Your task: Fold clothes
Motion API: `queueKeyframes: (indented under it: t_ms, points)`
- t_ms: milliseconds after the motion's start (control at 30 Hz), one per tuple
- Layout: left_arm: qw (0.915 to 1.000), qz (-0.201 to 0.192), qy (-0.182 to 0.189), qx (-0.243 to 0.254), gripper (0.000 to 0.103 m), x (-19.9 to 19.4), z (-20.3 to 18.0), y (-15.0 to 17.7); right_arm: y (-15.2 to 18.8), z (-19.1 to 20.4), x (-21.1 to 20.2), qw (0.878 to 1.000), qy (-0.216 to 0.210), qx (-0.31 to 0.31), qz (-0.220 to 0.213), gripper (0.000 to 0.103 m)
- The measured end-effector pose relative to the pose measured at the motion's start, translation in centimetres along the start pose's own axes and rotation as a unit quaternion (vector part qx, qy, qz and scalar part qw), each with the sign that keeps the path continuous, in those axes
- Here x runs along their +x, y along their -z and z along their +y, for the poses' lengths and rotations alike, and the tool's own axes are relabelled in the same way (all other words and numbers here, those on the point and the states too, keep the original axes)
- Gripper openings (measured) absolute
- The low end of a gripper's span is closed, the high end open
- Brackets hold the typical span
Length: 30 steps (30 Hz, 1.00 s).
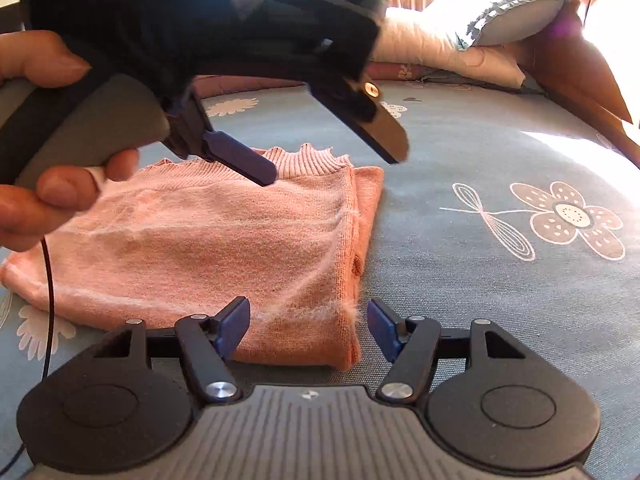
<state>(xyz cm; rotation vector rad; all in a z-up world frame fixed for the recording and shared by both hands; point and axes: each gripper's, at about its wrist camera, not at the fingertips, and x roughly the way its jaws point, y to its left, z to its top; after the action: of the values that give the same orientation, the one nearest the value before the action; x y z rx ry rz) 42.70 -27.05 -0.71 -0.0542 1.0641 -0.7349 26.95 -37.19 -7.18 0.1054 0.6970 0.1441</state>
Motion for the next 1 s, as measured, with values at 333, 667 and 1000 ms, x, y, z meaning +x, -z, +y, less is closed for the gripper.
queueKeyframes:
  t_ms: [333, 667, 1000]
  points:
    - [0.9899, -0.042, -0.115, -0.073, 0.102, -14.1, 6.6, 4.7, -1.2, 1.2, -0.4, 1.0, -0.006, 0.002, -0.026, 0.071]
    - [0.9662, -0.08, -0.169, -0.177, 0.093, -18.1, 17.9, 13.1, -1.7, 3.5, 1.0, 1.0, 0.009, -0.013, -0.02, 0.071]
    - [0.9475, -0.174, -0.138, -0.23, 0.065, -20.4, 24.7, 20.8, -2.2, 5.6, 2.4, 1.0, -0.021, -0.016, -0.009, 0.071]
